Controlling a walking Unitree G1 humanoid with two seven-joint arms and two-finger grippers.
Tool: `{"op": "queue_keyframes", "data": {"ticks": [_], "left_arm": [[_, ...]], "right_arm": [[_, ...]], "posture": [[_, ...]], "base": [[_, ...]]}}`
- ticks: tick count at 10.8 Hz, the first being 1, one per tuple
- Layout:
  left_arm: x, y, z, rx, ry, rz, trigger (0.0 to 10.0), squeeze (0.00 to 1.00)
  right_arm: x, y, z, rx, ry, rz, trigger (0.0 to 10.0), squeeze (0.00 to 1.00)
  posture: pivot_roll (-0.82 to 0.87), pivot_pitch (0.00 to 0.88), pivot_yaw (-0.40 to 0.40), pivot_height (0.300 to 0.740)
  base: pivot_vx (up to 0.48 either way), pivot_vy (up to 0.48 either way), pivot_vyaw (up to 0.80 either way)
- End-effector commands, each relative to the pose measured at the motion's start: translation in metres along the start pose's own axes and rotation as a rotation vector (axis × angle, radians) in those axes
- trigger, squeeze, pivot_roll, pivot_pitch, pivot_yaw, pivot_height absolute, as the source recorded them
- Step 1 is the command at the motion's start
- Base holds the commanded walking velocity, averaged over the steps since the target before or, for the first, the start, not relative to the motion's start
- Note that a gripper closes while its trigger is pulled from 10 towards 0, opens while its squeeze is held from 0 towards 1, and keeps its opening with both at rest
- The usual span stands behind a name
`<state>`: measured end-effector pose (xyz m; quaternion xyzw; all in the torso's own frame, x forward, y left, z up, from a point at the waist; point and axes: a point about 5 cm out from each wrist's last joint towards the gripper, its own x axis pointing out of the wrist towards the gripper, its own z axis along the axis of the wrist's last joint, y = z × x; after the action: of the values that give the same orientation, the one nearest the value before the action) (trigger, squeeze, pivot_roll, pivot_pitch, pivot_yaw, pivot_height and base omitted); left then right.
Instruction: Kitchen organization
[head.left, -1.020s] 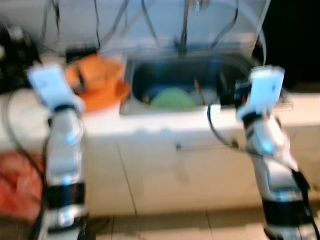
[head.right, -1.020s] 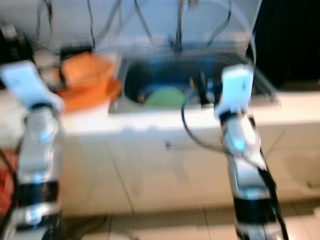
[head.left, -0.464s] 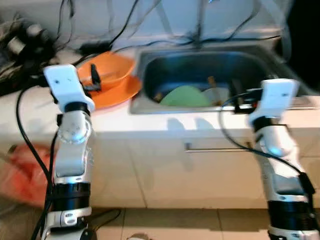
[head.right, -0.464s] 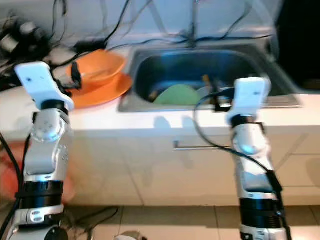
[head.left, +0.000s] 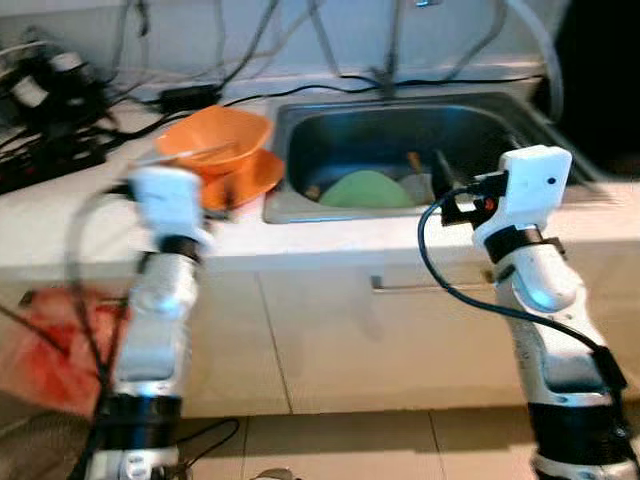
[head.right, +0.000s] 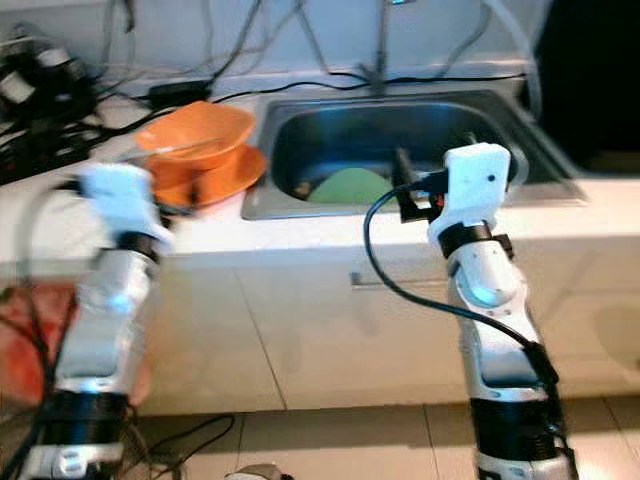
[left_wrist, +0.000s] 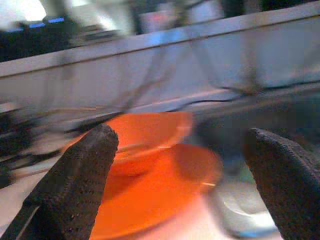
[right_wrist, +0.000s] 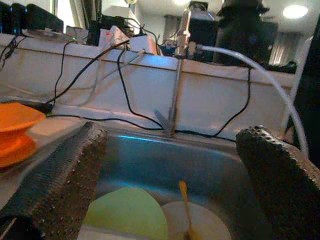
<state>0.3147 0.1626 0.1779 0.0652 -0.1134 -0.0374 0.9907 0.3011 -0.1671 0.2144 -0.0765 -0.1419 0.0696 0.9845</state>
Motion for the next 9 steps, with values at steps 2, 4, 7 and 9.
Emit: {"op": "queue_keyframes", "data": {"ticks": [2, 4, 7, 9], "left_arm": [[-0.002, -0.004, 0.002, 0.022, -0.019, -0.075, 10.0, 0.00], [-0.002, -0.009, 0.002, 0.000, -0.018, -0.108, 10.0, 0.00], [0.001, -0.006, 0.003, -0.020, -0.031, -0.029, 10.0, 0.00], [0.006, 0.002, 0.006, -0.067, -0.038, 0.129, 10.0, 0.00]], "right_arm": [[-0.005, 0.000, 0.002, 0.009, 0.009, 0.034, 10.0, 0.00], [-0.006, 0.008, -0.001, 0.008, 0.029, 0.092, 10.0, 0.00], [0.001, 0.024, -0.002, -0.004, 0.011, 0.123, 10.0, 0.00], [0.007, 0.026, 0.001, 0.010, -0.009, 0.068, 10.0, 0.00]], "posture": [[0.10, 0.000, 0.062, 0.740], [0.10, 0.000, 0.067, 0.740], [0.10, 0.000, 0.073, 0.740], [0.10, 0.000, 0.070, 0.740]], "base": [[0.000, 0.000, 0.00], [0.000, 0.000, 0.00], [0.000, 0.000, 0.00], [0.000, 0.000, 0.80]]}}
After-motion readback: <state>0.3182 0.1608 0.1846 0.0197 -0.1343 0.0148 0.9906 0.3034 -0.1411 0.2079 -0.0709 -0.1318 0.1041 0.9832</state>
